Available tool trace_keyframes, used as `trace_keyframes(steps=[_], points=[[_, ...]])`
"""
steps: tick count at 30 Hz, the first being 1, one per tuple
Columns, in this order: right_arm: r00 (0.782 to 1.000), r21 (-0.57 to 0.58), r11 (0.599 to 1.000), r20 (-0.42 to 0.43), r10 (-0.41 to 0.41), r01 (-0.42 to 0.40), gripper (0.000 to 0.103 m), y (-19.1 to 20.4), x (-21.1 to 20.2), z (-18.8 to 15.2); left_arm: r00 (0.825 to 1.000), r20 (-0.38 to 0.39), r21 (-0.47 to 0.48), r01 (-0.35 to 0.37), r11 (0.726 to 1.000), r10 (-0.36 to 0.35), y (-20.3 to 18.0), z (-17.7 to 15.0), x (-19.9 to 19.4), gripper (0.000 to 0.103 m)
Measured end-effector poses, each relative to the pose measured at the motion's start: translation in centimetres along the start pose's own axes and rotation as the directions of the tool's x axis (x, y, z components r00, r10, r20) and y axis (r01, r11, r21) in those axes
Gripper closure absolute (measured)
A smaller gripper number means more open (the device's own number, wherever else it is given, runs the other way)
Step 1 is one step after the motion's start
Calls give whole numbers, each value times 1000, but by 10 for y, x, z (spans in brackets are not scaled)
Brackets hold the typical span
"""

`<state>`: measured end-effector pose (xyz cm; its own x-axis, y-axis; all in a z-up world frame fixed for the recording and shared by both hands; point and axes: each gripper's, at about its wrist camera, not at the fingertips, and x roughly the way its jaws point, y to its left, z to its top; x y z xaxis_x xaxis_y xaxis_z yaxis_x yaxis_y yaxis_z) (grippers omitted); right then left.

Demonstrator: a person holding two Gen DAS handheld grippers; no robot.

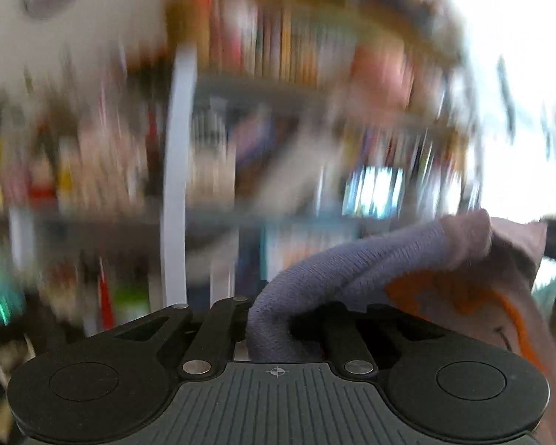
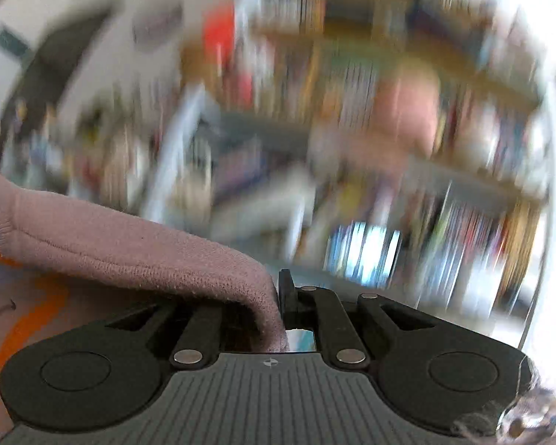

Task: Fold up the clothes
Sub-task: 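Lift the sweater with both grippers and shake it open in the air, then lay the sweater flat on the table and open both grippers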

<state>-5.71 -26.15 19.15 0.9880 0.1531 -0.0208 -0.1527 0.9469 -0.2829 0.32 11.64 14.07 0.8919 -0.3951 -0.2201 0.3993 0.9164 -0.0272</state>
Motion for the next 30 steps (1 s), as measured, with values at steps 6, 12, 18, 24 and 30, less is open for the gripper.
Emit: trace_keyframes(steps=[6,12,18,24,30], points=[[847,44,998,-529,53,-35,94,7,146,-129,919,-392,56,-29,998,49,13,-64,148,74],[800,-29,999,-599,-31,17,53,4,203,-157,896,-430,136,-59,989,113,19,-64,163,23],[836,-66,997,-549,-5,-37,35,7,161,-147,912,-394,206,-40,978,120,10,-57,95,19],[884,-124,978,-458,96,-170,31,46,79,-131,938,-331,203,-40,978,107,-22,-61,26,19],[854,-34,947,-445,271,-318,35,92,37,-130,938,-329,199,-48,979,113,-65,-82,-2,19]])
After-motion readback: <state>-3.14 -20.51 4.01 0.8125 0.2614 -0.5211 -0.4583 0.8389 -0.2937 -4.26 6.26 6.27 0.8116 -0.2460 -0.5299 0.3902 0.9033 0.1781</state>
